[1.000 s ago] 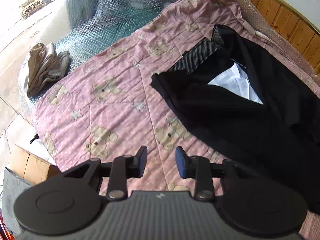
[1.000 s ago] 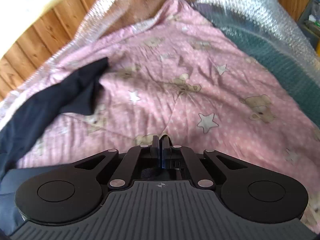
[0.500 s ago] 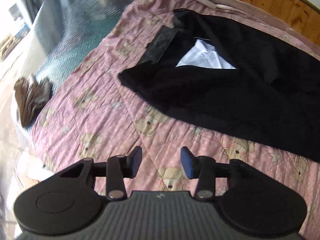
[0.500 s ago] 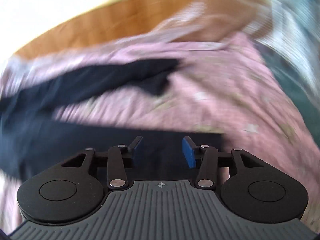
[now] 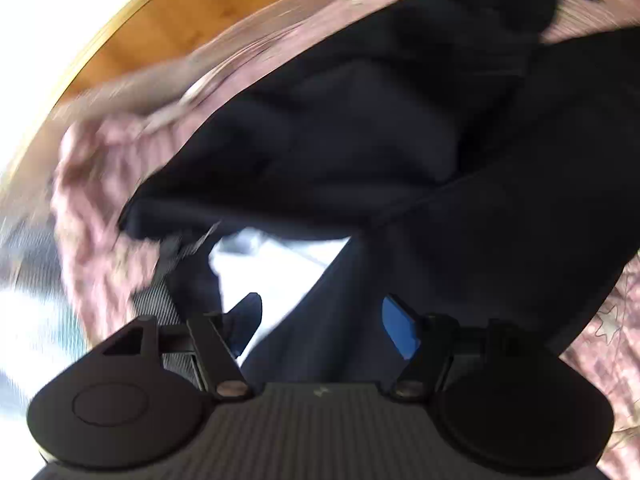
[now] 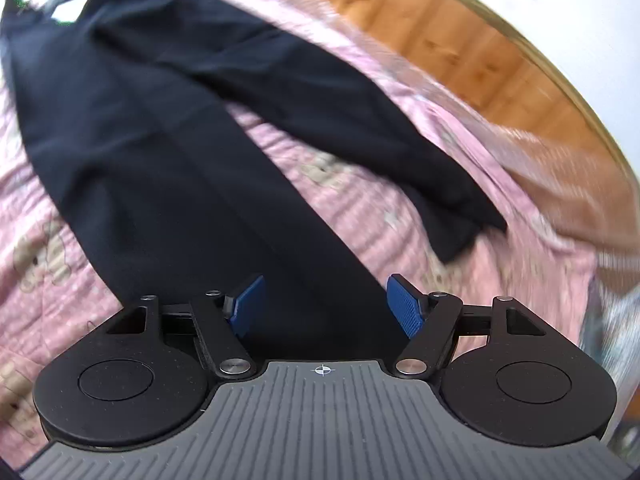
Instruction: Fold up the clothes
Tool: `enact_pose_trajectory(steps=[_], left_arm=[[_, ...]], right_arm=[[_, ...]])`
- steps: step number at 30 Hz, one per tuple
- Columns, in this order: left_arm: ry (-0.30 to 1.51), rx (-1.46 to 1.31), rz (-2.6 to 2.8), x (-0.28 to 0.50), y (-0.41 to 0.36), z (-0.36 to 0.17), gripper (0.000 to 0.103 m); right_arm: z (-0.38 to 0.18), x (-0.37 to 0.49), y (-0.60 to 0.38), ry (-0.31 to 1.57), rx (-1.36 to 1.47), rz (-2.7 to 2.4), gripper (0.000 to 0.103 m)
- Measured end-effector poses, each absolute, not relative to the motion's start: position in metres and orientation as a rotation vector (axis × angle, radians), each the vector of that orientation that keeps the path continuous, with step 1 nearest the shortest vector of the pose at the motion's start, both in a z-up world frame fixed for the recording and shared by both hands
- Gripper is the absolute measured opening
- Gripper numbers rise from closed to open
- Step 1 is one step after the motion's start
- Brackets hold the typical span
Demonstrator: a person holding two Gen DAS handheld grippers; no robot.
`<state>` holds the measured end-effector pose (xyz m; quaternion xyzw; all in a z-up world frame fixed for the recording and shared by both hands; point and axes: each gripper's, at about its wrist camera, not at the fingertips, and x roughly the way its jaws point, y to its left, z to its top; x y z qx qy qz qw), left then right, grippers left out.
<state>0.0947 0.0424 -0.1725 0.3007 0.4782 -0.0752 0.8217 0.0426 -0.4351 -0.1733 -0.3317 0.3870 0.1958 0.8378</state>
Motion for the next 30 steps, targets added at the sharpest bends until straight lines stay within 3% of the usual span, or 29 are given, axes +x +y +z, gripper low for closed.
enact_pose_trajectory(steps=[9, 11, 12, 13, 19, 20, 21, 22, 24, 25, 26, 28, 29, 30], left_arm=[[0.882, 0.873, -0.52, 0.121, 0.01, -0.223, 0.066], [0.888, 0.842, -0.564, 0.128, 0.011, -0.224, 0.032], [0.893, 0.823, -0.581, 0.132, 0.012, -0.223, 0.004], [0.902, 0.799, -0.591, 0.136, 0.015, -0.22, 0.0], [0.886, 0.708, -0.557, 0.148, 0.022, -0.176, 0.0], [0.88, 0.697, -0.545, 0.151, 0.023, -0.167, 0.0], [0.88, 0.686, -0.538, 0.156, 0.024, -0.16, 0.0], [0.887, 0.676, -0.538, 0.162, 0.023, -0.154, 0.0], [0.913, 0.674, -0.554, 0.171, 0.018, -0.15, 0.0], [0.936, 0.695, -0.574, 0.176, 0.011, -0.153, 0.0], [0.955, 0.717, -0.597, 0.179, 0.005, -0.158, 0.003], [0.977, 0.768, -0.647, 0.178, -0.008, -0.17, 0.022], [0.971, 0.8, -0.669, 0.176, -0.016, -0.176, 0.025], [0.967, 0.83, -0.69, 0.175, -0.022, -0.183, 0.035]], right_arm=[[-0.19, 0.071, -0.402, 0.9, -0.836, 0.482, 0.076], [-0.194, 0.074, -0.407, 0.919, -0.845, 0.502, 0.074], [-0.197, 0.075, -0.41, 0.929, -0.849, 0.512, 0.07], [-0.199, 0.077, -0.412, 0.938, -0.854, 0.522, 0.069], [-0.211, 0.087, -0.427, 0.995, -0.878, 0.582, 0.067], [-0.209, 0.088, -0.429, 1.002, -0.876, 0.596, 0.062], [-0.206, 0.09, -0.431, 1.009, -0.874, 0.611, 0.048], [-0.204, 0.091, -0.432, 1.016, -0.872, 0.625, 0.042], [-0.199, 0.094, -0.436, 1.03, -0.867, 0.654, 0.002], [-0.196, 0.096, -0.438, 1.037, -0.865, 0.668, 0.0], [-0.194, 0.098, -0.439, 1.045, -0.863, 0.683, 0.0], [-0.188, 0.101, -0.443, 1.059, -0.858, 0.711, 0.0], [-0.186, 0.102, -0.445, 1.066, -0.855, 0.726, 0.0], [-0.183, 0.104, -0.446, 1.073, -0.853, 0.74, 0.0]])
